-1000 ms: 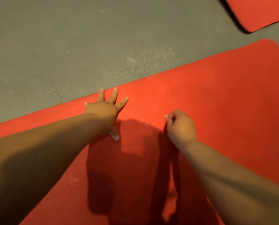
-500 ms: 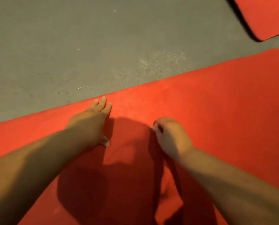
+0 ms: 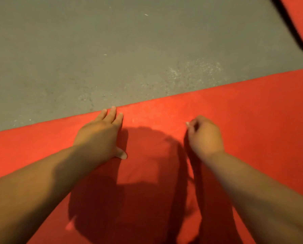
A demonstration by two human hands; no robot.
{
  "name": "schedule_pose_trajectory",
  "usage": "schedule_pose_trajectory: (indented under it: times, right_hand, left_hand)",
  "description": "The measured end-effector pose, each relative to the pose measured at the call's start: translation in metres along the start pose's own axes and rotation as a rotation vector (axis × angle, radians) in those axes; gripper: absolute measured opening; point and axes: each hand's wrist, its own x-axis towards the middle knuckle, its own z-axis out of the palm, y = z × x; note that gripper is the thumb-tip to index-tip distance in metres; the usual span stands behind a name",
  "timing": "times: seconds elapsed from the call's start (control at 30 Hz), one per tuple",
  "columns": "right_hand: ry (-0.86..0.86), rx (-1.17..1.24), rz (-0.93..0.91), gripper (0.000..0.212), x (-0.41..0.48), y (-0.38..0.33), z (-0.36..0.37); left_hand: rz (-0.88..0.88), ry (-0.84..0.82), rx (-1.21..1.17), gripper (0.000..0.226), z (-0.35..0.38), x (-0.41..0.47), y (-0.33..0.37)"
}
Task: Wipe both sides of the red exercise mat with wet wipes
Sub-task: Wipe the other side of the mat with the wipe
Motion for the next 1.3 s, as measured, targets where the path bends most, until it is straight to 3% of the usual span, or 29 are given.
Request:
schedule_pose_trajectory:
  times: [0.07,0.13,0.2,0.3,0.37,0.43,0.53,0.6,0.67,0.77,0.83,0.9,1.0,1.03,1.1,1.23,1.3]
  right_hand:
    - [0.101,-0.032,0.236,0.017,0.026,0.025,-0.024]
    - [0.113,-0.032,0.277,0.016,0.024,0.010,-0.012]
    - [0.084,0.003,0.049,0.017,-0.008,-0.036,0.017]
    - [-0.131,0.100,-0.422,0.020,-0.055,-0.085,0.051]
    - [-0.239,0.105,-0.518,0.023,-0.043,-0.076,0.047]
    - [-0.111,0.016,-0.373,0.021,-0.015,-0.051,0.032]
    - [0.143,-0.045,0.138,0.022,0.033,-0.015,0.002]
    - [0.166,-0.041,0.289,0.019,0.044,-0.025,0.006]
    - [0.088,0.045,0.160,0.017,0.035,-0.069,0.029]
    - [-0.114,0.098,-0.361,0.012,0.000,-0.139,0.069]
    - [-0.240,0.064,-0.528,0.010,0.001,-0.144,0.071]
    - [-0.183,0.004,-0.337,0.011,0.028,-0.117,0.055]
    - [0.067,-0.048,0.155,0.013,0.061,-0.068,0.015]
    - [0.088,-0.077,0.191,0.013,0.063,-0.065,0.014]
    - [0.016,-0.083,0.095,0.014,0.055,-0.089,0.028]
    - [-0.307,0.002,-0.358,0.018,0.023,-0.154,0.067]
    - [-0.371,-0.008,-0.495,0.019,0.020,-0.153,0.066]
  left_hand:
    - [0.013,-0.039,-0.013,0.129,0.001,-0.003,-0.011]
    - [0.035,-0.059,-0.039,0.129,-0.002,-0.001,-0.017]
    - [0.009,-0.036,-0.092,0.132,-0.004,-0.004,-0.015]
    - [-0.136,0.074,-0.144,0.129,0.004,-0.019,-0.012]
    - [-0.153,0.068,-0.106,0.120,0.009,-0.028,-0.018]
    - [-0.111,0.065,-0.073,0.117,0.013,-0.030,-0.023]
    - [-0.092,0.065,-0.063,0.114,0.018,-0.028,-0.023]
    - [-0.099,0.070,-0.069,0.112,0.020,-0.028,-0.021]
    - [-0.105,0.074,-0.082,0.111,0.021,-0.027,-0.020]
    - [-0.103,0.064,-0.091,0.111,0.020,-0.026,-0.022]
    - [-0.097,0.061,-0.084,0.112,0.019,-0.025,-0.022]
    - [-0.085,0.057,-0.066,0.112,0.018,-0.023,-0.023]
    - [-0.093,0.032,-0.058,0.111,0.018,-0.023,-0.022]
    - [-0.096,0.030,-0.051,0.111,0.018,-0.024,-0.022]
    - [-0.089,0.040,-0.047,0.110,0.018,-0.023,-0.022]
    - [-0.099,0.021,-0.041,0.111,0.015,-0.023,-0.020]
    - [-0.101,0.012,-0.042,0.111,0.014,-0.023,-0.020]
